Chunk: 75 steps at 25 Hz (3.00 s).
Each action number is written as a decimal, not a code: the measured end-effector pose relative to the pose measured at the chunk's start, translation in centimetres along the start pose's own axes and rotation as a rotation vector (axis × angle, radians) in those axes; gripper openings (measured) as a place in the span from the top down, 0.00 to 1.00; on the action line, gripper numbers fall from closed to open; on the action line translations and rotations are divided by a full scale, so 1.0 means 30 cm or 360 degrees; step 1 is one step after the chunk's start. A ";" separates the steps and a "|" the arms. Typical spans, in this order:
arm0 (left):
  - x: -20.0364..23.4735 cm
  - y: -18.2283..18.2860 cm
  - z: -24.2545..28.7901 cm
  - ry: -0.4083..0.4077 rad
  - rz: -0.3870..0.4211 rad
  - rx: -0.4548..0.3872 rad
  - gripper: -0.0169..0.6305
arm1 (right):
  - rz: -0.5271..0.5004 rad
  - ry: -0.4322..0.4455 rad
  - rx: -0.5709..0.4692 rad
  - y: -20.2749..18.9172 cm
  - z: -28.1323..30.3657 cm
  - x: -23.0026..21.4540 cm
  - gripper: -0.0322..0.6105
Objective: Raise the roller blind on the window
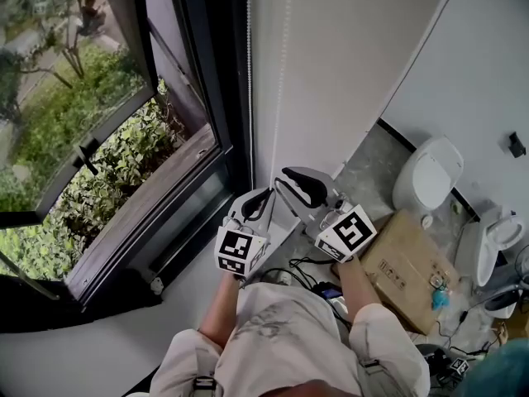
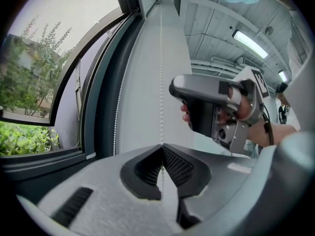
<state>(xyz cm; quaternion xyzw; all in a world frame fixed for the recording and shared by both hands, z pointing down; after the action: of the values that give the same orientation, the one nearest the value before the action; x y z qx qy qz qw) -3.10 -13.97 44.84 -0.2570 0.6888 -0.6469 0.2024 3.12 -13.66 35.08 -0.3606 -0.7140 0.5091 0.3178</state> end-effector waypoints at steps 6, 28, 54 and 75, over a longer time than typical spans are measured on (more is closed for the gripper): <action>-0.014 0.001 0.006 -0.0011 0.0007 -0.0004 0.96 | -0.0068 0.0033 -0.0065 0.087 0.085 -0.019 0.80; -0.032 -0.136 -0.025 -0.0011 -0.0023 0.0021 0.96 | -0.0036 0.0005 -0.0013 -0.049 0.039 0.000 0.93; -0.019 -0.498 -0.093 -0.0013 -0.0180 0.0229 0.96 | 0.0060 -0.0024 0.0283 -0.395 -0.062 0.042 0.93; 0.003 -0.445 -0.164 0.0067 -0.0172 0.0182 0.93 | -0.0068 -0.0206 0.0298 -0.394 -0.122 0.036 0.90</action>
<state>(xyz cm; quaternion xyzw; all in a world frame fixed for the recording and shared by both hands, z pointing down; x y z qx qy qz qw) -4.94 -10.55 58.53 -0.2681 0.6401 -0.7004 0.1670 3.28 -13.57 47.51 -0.2804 -0.6899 0.5889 0.3141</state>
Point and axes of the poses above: the fingertips, and each gripper's own axes: z forward along the fingers, x to its left, y out of its top, the point moved 4 cm from there along -z, backward along the fingers, and after that the axes turned 10 degrees about -x, right-handed, at the moved point
